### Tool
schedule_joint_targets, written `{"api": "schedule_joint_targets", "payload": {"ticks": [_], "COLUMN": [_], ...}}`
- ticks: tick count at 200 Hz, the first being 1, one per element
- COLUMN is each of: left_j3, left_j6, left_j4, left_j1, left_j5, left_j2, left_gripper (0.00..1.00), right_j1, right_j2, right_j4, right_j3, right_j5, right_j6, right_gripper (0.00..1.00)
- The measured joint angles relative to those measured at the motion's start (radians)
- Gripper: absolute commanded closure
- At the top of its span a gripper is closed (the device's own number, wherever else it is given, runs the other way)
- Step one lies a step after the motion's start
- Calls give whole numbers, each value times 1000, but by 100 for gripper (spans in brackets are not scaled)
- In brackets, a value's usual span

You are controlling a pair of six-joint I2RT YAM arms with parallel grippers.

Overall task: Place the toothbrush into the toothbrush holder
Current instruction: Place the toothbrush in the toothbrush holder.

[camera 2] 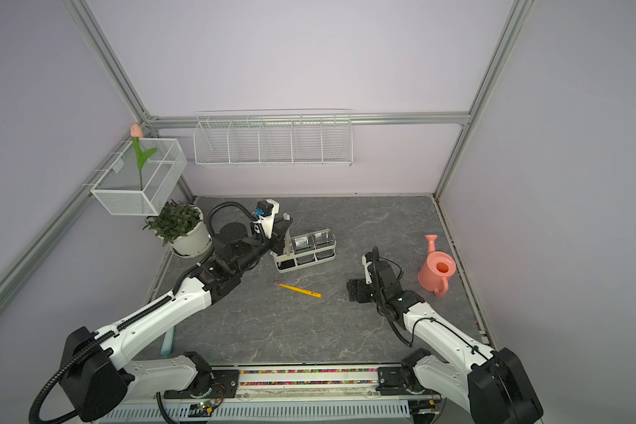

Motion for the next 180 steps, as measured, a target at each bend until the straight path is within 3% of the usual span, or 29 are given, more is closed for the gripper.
{"api": "schedule_joint_targets", "payload": {"ticks": [84, 180], "left_j3": [-21, -22], "left_j6": [34, 79], "left_j4": [24, 66], "left_j1": [0, 0], "left_j5": [-113, -168], "left_j2": [8, 117], "left_gripper": [100, 100], "right_j1": [-1, -2], "right_j2": [21, 34], "right_j4": [17, 18], "right_j3": [0, 0], "right_j5": [-28, -36], "right_j6": [-20, -27], "right_gripper": [11, 11]}}
